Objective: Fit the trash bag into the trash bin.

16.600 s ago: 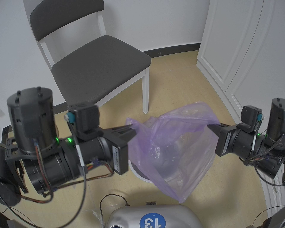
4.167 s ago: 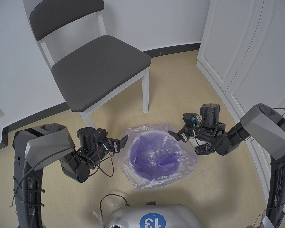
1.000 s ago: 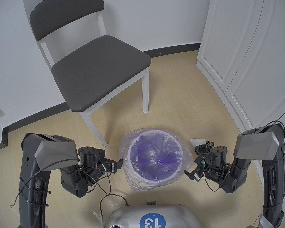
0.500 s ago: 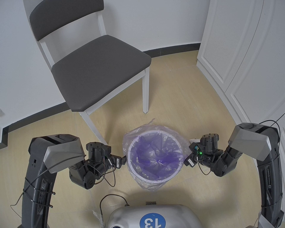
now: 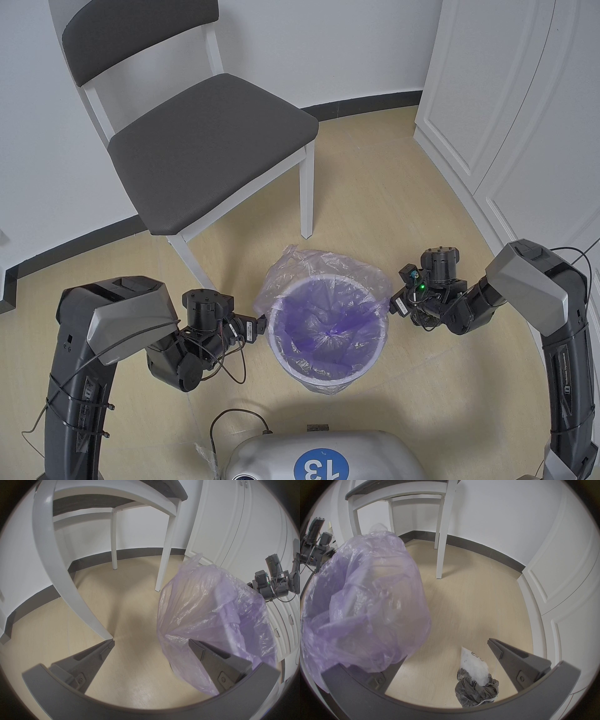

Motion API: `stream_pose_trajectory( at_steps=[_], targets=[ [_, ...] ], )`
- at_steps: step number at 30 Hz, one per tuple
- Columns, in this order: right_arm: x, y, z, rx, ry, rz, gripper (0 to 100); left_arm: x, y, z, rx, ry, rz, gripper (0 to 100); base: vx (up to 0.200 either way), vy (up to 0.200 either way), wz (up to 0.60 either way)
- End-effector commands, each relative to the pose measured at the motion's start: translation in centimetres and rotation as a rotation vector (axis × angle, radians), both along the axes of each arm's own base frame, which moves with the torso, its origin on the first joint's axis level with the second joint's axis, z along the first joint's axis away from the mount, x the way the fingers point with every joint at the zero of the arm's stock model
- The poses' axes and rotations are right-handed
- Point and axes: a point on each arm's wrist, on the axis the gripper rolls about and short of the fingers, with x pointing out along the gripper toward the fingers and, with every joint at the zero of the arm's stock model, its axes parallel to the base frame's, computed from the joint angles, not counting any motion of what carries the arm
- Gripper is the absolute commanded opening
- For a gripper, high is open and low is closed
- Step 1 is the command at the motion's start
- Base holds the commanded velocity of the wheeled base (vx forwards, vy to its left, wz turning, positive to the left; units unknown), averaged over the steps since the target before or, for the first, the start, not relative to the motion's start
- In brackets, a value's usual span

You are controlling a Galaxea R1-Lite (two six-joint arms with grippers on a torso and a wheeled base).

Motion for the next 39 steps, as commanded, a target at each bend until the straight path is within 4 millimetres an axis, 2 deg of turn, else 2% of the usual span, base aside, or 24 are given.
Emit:
stream_pose_trajectory(
  at_steps=[1, 4, 6, 9, 14, 17, 23, 31, 34, 35, 39],
  targets=[
    [-2.9, -0.9, -1.6, -0.027, 0.091, 0.019, 100, -2.0, 0.1, 0.8, -0.001, -0.006, -0.004, 100, 0.000, 0.000, 0.00],
    [-4.5, -1.4, -0.6, -0.048, 0.048, 0.039, 100, -3.2, 0.5, 0.9, 0.002, -0.004, -0.006, 100, 0.000, 0.000, 0.00],
    [-4.6, -1.5, -0.3, -0.049, 0.037, 0.039, 100, -3.4, 0.6, 0.9, 0.003, 0.000, -0.006, 100, 0.000, 0.000, 0.00],
    [-5.5, -2.3, 2.5, -0.035, -0.016, 0.026, 100, -4.3, 1.1, 1.1, 0.003, 0.000, -0.001, 100, 0.000, 0.000, 0.00],
    [-5.4, -2.2, 6.2, 0.033, -0.102, 0.025, 100, -4.7, 1.4, 1.4, -0.003, -0.017, 0.002, 100, 0.000, 0.000, 0.00],
    [-5.1, -1.6, 7.2, 0.084, -0.124, 0.016, 100, -4.8, 1.3, 1.4, -0.003, -0.015, -0.001, 100, 0.000, 0.000, 0.00],
    [-4.7, -0.8, 5.9, 0.095, -0.099, 0.024, 100, -4.7, 1.1, 1.3, -0.003, -0.015, -0.006, 100, 0.000, 0.000, 0.00],
    [-3.0, 0.3, 1.7, 0.097, -0.039, 0.024, 100, -4.3, 1.2, 1.0, 0.000, -0.015, 0.001, 100, 0.000, 0.000, 0.00],
    [-2.4, 0.4, 0.0, 0.091, -0.019, 0.021, 100, -3.8, 1.6, 0.5, 0.000, -0.013, 0.016, 100, 0.000, 0.000, 0.00],
    [-2.4, 0.4, 0.0, 0.091, -0.019, 0.021, 100, -3.8, 1.6, 0.5, 0.000, -0.013, 0.016, 100, 0.000, 0.000, 0.00],
    [-0.8, 0.6, -2.1, 0.098, -0.017, 0.007, 100, -3.4, 1.8, -0.6, 0.004, -0.001, 0.023, 100, 0.000, 0.000, 0.00]
  ],
)
